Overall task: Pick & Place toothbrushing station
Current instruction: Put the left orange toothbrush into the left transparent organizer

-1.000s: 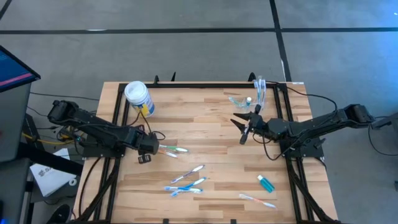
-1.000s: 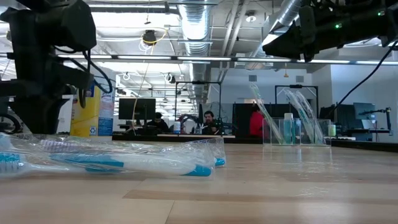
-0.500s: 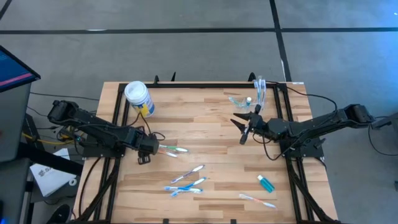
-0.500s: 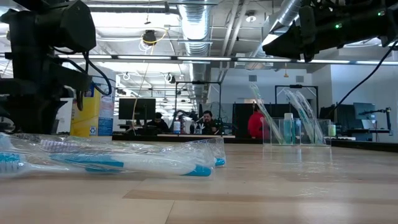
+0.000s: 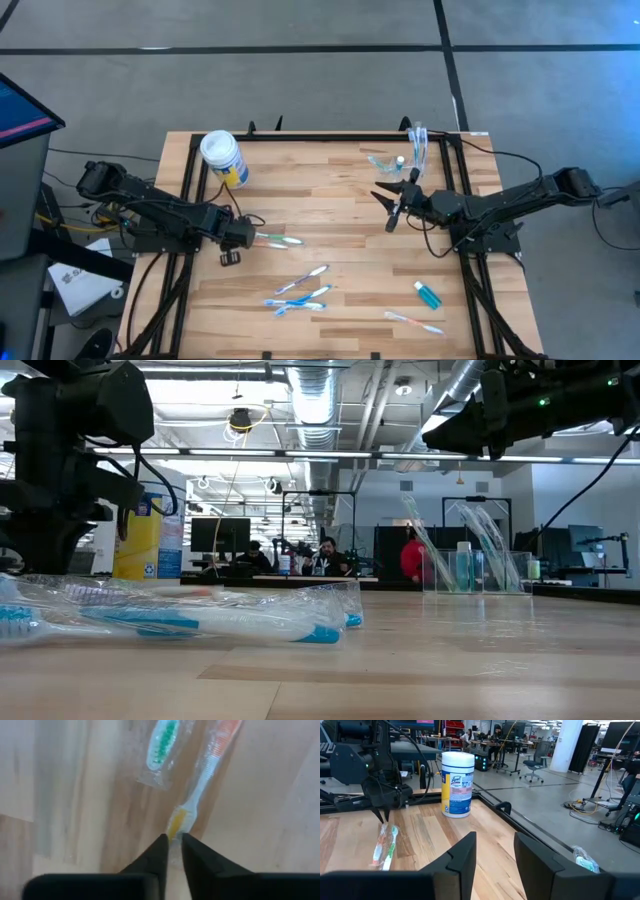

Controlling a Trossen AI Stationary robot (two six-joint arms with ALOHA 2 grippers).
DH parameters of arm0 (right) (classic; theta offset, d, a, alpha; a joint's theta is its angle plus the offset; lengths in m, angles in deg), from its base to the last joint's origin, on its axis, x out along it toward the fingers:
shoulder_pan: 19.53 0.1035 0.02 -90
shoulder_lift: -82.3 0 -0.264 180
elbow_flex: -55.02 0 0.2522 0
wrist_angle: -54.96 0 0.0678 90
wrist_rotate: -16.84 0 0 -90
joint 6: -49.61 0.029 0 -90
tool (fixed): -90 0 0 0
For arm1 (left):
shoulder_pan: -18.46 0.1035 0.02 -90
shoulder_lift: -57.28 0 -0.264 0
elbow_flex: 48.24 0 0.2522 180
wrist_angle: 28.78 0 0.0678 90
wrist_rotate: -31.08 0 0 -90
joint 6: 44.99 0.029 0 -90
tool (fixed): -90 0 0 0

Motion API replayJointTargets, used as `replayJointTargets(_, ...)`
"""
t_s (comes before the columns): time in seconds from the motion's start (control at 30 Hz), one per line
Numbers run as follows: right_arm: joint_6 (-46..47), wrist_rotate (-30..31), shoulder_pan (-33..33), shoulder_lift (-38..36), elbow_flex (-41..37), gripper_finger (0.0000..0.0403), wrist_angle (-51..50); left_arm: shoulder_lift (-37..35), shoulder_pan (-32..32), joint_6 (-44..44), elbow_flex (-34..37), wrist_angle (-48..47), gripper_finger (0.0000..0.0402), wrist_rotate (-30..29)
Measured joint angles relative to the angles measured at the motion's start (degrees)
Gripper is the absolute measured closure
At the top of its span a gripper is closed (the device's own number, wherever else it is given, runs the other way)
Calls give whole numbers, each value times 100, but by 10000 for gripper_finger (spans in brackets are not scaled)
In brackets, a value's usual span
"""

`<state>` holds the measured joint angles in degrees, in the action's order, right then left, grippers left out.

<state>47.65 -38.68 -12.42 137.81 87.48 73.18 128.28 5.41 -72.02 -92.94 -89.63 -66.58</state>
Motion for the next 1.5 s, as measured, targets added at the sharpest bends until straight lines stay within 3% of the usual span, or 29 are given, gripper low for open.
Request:
replayJointTargets(0.1,0,0,0,0,0,280,-2,0,-1,-44,-2,-2,394,214)
replayJointTargets(0.37,0,0,0,0,0,281,-2,0,-5,-517,-112,-11,400,567)
replayJointTargets(0.9,-7,-50,-1,0,0,280,-4,0,-5,-1433,-1567,75,401,1361)
replayJointTargets(1.27,-299,-624,25,0,0,280,-7,-2,86,-1887,-1785,1356,401,1720)
replayJointTargets(1.5,-740,-654,331,0,101,281,-162,-2,395,-2100,-1786,2059,401,1832)
